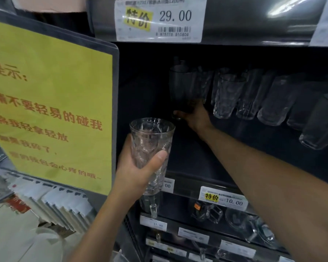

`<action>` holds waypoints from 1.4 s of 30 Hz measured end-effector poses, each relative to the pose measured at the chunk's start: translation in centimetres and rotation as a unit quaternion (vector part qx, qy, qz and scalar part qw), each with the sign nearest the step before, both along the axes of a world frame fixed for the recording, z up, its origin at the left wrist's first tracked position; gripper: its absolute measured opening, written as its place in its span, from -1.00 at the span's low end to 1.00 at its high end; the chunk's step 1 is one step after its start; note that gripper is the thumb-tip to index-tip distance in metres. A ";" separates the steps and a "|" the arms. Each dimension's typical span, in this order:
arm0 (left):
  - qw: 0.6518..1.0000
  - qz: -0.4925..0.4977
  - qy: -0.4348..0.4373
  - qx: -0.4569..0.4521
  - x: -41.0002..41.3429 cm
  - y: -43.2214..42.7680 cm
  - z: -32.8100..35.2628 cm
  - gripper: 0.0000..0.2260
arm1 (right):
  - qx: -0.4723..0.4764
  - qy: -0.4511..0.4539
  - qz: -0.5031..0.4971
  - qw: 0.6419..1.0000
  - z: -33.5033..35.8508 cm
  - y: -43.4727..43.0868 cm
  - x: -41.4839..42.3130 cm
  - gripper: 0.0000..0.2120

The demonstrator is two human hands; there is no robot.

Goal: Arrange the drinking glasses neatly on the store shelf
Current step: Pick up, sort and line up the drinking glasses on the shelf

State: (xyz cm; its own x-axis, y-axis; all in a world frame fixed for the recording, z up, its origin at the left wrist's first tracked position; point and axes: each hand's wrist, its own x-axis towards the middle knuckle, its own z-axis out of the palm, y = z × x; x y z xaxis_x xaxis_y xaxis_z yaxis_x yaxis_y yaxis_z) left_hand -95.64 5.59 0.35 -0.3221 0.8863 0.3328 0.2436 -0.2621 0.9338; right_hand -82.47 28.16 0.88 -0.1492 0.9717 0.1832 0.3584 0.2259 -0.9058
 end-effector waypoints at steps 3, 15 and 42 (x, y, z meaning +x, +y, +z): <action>1.000 -0.009 0.001 0.018 -0.1 0.3 -0.3 -0.45 | 0.009 -0.021 -0.007 1.000 0.0 0.8 -0.3 -0.27; 0.999 -0.020 -0.011 0.027 -0.6 0.2 -0.8 -0.46 | 0.029 -0.087 -0.021 0.996 0.2 3.1 -1.3 -0.35; 0.999 -0.033 -0.014 0.022 -0.8 0.2 -1.0 -0.44 | 0.059 -0.170 0.021 0.983 0.1 4.1 -1.8 -0.55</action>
State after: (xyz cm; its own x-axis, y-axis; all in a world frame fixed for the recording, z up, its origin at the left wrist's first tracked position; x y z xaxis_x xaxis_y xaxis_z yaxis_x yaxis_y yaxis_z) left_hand -96.43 5.83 -0.70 -0.2733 0.8904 0.3641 0.1981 -0.3183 0.9271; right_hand -84.25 32.29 0.97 -0.2604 0.9385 0.2266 0.6246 0.3427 -0.7017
